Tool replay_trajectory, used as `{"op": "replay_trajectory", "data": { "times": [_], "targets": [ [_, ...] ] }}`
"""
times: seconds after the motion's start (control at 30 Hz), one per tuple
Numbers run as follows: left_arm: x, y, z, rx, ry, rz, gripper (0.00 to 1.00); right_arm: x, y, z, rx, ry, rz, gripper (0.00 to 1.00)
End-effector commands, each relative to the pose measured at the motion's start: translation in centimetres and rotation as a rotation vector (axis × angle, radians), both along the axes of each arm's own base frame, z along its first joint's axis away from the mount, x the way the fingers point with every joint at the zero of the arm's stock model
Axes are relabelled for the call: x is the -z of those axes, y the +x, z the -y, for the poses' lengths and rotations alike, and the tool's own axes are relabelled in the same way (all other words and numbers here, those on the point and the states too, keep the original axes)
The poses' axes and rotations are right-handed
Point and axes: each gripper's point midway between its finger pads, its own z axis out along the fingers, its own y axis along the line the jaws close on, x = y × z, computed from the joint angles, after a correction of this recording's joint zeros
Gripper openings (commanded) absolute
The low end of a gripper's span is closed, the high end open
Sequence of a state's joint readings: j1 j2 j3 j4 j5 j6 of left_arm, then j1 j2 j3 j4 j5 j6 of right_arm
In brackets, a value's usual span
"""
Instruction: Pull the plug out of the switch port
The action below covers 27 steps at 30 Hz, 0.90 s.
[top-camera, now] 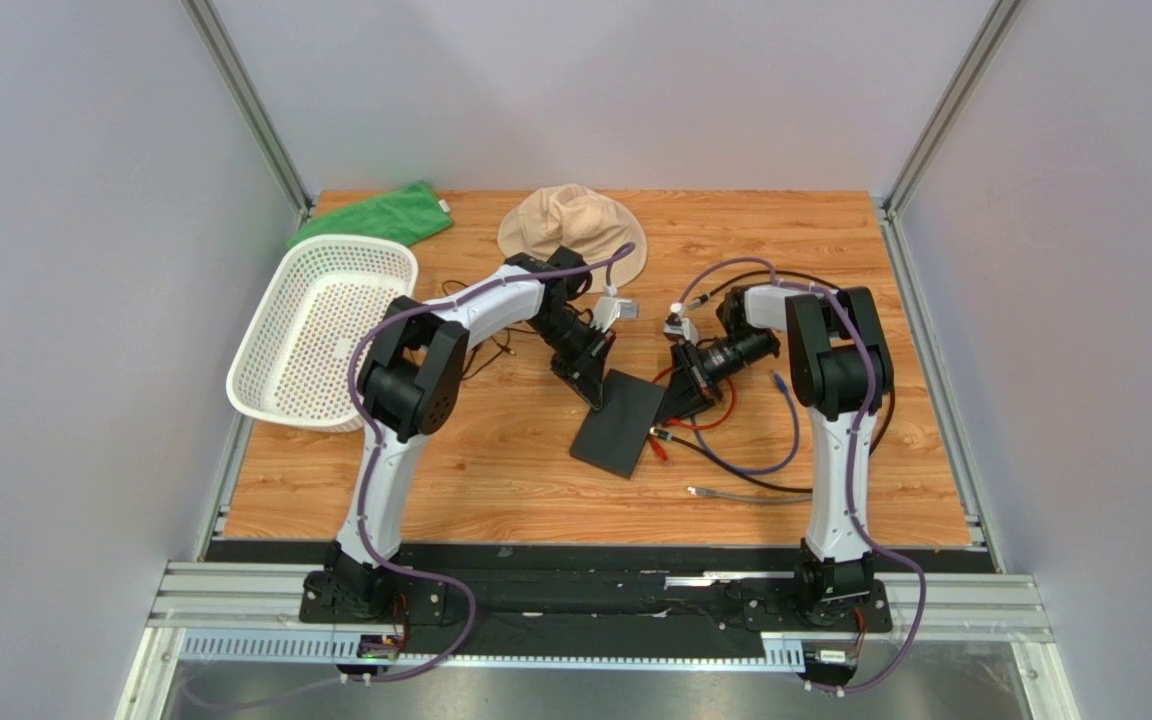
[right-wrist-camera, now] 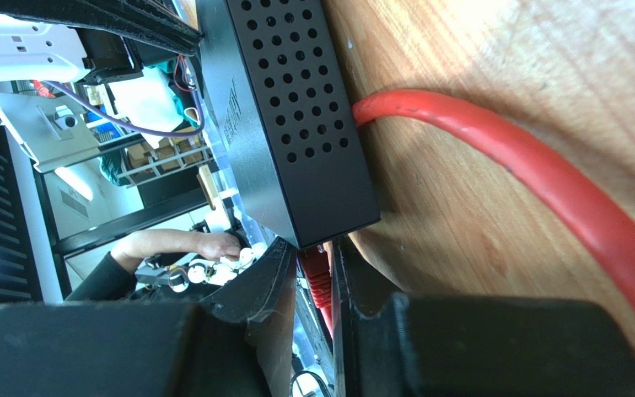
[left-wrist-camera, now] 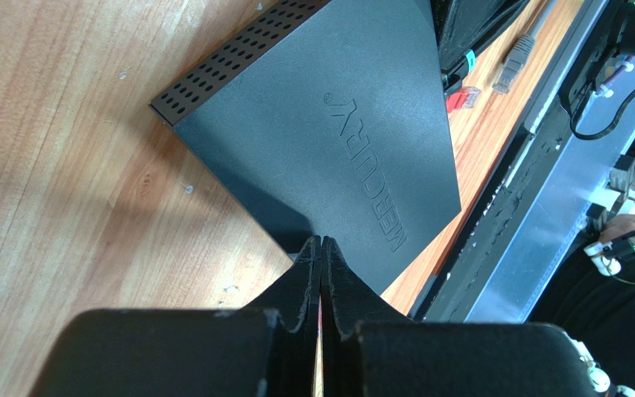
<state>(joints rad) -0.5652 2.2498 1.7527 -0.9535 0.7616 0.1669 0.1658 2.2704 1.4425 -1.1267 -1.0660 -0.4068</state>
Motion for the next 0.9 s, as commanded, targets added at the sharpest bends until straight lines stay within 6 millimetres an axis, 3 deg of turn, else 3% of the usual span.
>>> {"op": "replay_trajectory", "data": {
  "times": [0.0, 0.37, 0.63, 0.7, 0.73, 0.77, 0.87],
  "targets": [
    [3.1, 0.6, -1.0, 0.037, 0.085, 0.083, 0.00, 2.9, -0.6, 1.5, -0.082, -0.119, 0.050, 0.00],
    [3.2, 0.6, -1.0, 0.043, 0.089, 0.091, 0.00, 2.8, -0.9, 1.6, -0.090, -0.108, 0.060, 0.00],
    [3.1, 0.5, -0.9, 0.048, 0.092, 0.095, 0.00, 0.8, -1.0, 1.2, -0.073, 0.014, 0.026, 0.00],
    [3.2, 0.5, -1.0, 0.051, 0.095, 0.096, 0.00, 1.7, -1.2, 1.9, -0.096, -0.051, 0.037, 0.00],
    [3.2, 0.5, -1.0, 0.050, 0.098, 0.097, 0.00, 2.3, 0.4, 2.1, -0.060, -0.123, 0.109, 0.00],
    [3.2, 0.5, -1.0, 0.052, 0.100, 0.100, 0.00, 3.4, -0.1, 2.9, -0.036, -0.195, 0.107, 0.00],
    [3.3, 0.5, -1.0, 0.055, 0.105, 0.106, 0.00, 2.8, 1.3, 3.3, 0.016, -0.220, 0.218, 0.00]
  ]
}}
